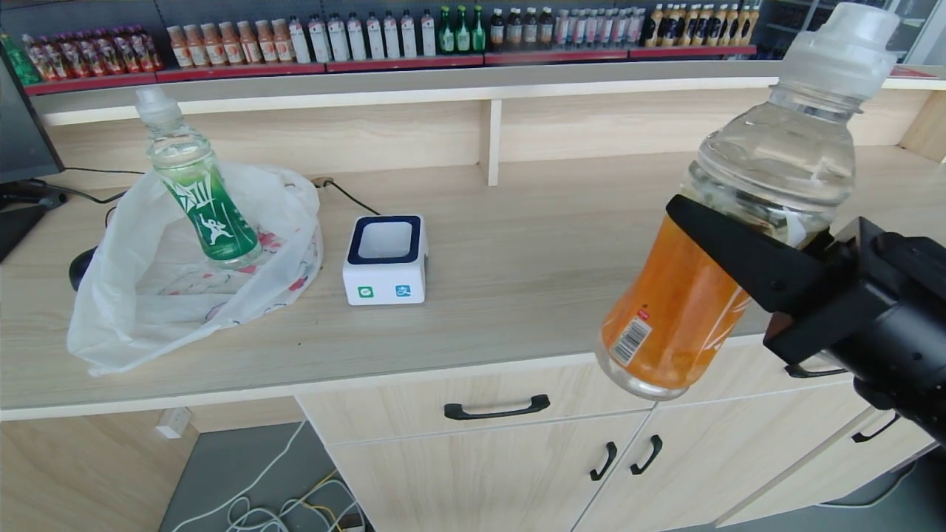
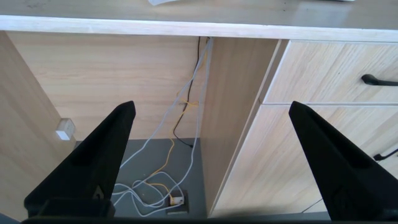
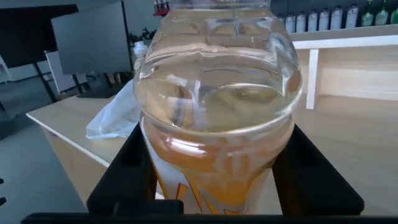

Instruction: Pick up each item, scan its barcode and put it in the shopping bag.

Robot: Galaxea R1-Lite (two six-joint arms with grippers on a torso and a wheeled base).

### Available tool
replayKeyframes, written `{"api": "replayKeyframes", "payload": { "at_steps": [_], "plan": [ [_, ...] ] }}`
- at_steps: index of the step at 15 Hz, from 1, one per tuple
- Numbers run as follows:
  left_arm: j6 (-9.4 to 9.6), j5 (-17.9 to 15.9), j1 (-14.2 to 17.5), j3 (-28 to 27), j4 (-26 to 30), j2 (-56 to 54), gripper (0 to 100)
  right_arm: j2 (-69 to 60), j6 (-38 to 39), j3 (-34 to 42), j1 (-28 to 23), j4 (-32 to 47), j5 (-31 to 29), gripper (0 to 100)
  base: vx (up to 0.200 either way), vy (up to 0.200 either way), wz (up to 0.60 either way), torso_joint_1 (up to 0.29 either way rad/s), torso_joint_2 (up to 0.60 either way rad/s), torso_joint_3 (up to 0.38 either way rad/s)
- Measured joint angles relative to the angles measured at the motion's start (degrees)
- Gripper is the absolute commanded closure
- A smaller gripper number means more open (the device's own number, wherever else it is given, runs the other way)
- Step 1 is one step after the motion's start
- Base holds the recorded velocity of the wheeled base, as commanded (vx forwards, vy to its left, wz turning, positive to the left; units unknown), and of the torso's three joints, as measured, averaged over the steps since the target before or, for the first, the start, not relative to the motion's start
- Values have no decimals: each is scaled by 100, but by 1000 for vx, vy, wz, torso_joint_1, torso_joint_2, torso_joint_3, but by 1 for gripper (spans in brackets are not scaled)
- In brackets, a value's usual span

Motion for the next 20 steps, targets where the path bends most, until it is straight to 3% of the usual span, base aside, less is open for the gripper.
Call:
{"api": "replayKeyframes", "payload": {
  "at_steps": [3,7,10,20],
  "plan": [
    [0,0,0,0,0,0,0,37,406,-71,5,9,672,100,0,0,0,0,0,0],
    [0,0,-2,0,0,0,0,234,1185,-317,7,7,830,100,0,0,0,0,0,0],
    [0,0,0,0,0,0,0,325,1410,-388,11,16,1281,100,0,0,0,0,0,0],
    [0,0,0,0,0,0,0,636,1703,-1025,11,101,1314,100,0,0,0,0,0,0]
  ]
}}
